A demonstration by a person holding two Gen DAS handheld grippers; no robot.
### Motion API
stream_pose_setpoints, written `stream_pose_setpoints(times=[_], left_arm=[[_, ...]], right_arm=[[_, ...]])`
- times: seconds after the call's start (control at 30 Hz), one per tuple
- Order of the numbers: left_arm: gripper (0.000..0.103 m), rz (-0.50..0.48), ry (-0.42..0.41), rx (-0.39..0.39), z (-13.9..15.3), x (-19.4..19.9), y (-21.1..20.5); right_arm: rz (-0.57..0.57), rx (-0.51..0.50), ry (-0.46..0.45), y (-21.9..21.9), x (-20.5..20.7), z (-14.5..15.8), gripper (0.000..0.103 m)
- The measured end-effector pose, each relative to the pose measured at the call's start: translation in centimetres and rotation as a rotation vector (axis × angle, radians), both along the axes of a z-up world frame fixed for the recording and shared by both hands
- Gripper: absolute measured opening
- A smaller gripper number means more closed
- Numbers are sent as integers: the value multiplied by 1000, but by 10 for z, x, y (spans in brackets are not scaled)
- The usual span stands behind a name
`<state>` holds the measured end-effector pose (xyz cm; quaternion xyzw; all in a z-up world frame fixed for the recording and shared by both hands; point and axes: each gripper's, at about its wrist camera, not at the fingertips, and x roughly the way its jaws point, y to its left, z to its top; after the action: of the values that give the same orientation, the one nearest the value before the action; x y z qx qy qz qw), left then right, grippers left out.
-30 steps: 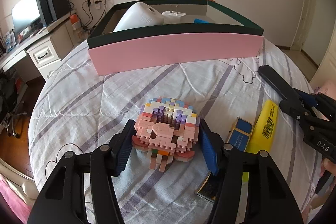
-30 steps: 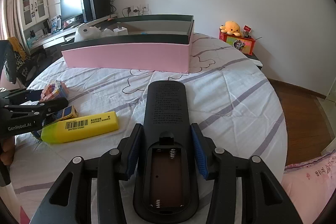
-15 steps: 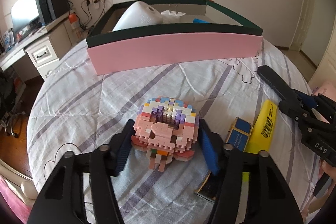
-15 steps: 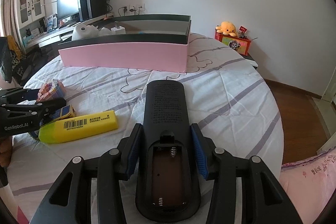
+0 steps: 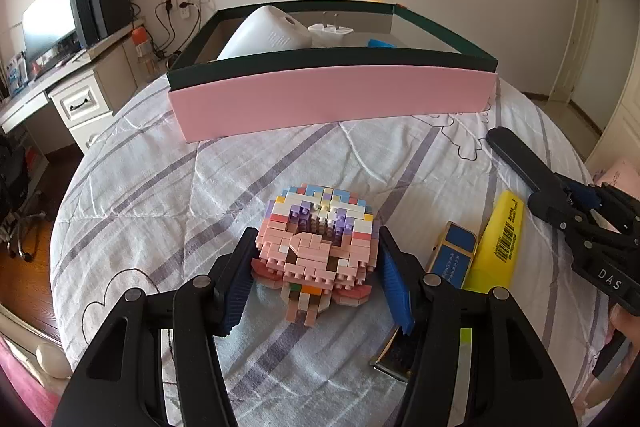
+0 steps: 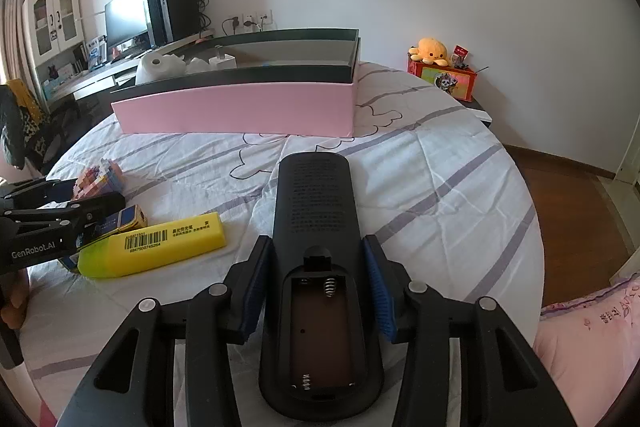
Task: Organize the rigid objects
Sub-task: 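Lift the block figure and black case toward the pink box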
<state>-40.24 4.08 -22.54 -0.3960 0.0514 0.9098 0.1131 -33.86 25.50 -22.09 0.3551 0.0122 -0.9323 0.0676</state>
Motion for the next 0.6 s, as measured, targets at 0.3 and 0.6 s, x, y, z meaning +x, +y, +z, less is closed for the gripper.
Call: stream_pose_setpoints(times=[0.3,0.6], left_arm=[[57,2,28,9,12,13,-3],[57,-9,134,25,59,36,-16]], right_arm=[[31,-42,-5,-8,11,12,45],[95,-97,77,-18,24,56,45]])
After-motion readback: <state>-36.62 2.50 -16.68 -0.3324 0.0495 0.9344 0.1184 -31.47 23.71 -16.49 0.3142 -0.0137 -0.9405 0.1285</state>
